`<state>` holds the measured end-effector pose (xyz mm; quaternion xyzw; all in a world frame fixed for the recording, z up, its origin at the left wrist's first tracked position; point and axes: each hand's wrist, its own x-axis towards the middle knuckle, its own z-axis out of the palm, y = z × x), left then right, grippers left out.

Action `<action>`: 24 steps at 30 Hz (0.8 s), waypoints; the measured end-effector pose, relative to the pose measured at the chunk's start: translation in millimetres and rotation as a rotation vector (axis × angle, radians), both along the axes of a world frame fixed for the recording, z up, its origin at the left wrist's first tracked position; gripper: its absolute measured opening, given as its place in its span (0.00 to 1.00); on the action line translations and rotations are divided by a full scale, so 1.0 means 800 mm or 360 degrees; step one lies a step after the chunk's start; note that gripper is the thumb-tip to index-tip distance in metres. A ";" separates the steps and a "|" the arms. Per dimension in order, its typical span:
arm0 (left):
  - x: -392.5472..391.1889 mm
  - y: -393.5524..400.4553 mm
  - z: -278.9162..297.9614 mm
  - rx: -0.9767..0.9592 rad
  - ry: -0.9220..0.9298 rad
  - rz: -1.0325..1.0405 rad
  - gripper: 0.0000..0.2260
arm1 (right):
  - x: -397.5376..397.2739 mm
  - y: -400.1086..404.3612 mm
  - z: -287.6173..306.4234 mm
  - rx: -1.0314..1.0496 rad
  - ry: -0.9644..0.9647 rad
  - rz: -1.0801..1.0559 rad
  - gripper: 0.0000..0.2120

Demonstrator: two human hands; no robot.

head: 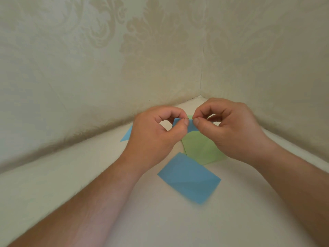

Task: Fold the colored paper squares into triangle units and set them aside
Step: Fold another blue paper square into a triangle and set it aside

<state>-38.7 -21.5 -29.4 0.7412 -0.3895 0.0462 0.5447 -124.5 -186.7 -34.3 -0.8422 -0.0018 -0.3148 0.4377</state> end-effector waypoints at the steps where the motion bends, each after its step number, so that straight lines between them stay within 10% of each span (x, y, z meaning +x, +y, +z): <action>1: 0.001 0.001 0.001 -0.0007 0.0011 0.0012 0.08 | 0.000 0.000 0.000 0.0018 0.0003 -0.0004 0.11; 24: 0.027 0.004 -0.003 -0.0079 0.0200 0.0032 0.09 | -0.001 -0.022 0.007 0.0368 0.0138 -0.0086 0.09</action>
